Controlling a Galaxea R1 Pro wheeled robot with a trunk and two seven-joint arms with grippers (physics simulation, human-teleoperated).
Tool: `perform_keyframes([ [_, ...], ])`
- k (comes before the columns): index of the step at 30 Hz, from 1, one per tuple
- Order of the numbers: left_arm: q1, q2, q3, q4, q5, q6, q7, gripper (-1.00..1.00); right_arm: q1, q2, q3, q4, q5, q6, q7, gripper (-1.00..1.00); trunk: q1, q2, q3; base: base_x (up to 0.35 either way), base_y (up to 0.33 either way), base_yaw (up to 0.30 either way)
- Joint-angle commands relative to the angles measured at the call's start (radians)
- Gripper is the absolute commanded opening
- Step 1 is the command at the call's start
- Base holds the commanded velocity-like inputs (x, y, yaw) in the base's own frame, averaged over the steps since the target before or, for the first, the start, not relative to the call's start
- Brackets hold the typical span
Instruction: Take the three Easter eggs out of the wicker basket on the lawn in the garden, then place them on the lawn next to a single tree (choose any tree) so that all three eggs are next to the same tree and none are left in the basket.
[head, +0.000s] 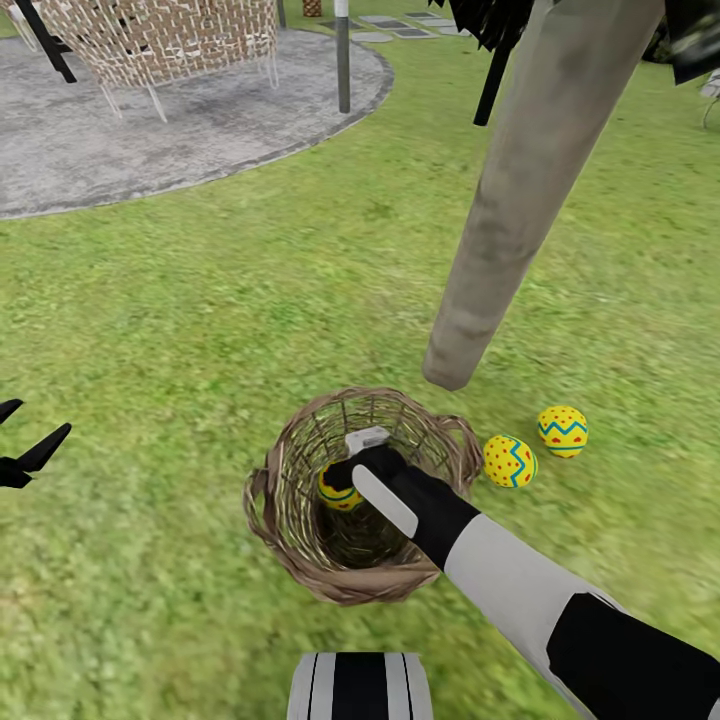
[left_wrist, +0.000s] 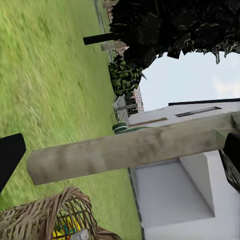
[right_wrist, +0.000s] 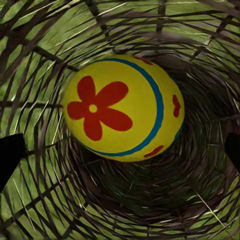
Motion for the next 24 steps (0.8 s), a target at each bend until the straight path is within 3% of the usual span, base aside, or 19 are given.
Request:
perform_keyframes([
  [1,-0.001,0.000,0.001,0.001,-0.003,0.004,-0.004,1.00,-0.001,0.000,0.002,-0.004,-0.009,0.000,-0.009,1.00,0.000,0.000,-0.001,0.000,0.027,0.000],
  [17,-0.001,0.000,0.001,-0.001,-0.001,0.004,-0.004,1.00,0.001,0.000,0.012,-0.053,-0.010,0.000,-0.006,1.00,0.000,0.000,-0.015,0.000,0.002,0.000],
  [24,-0.001,0.000,0.001,-0.003,-0.001,0.004,-0.004,1.00,0.001,0.000,0.012,-0.053,-0.010,0.000,-0.006,1.00,0.003,-0.002,-0.053,0.000,0.000,0.000],
])
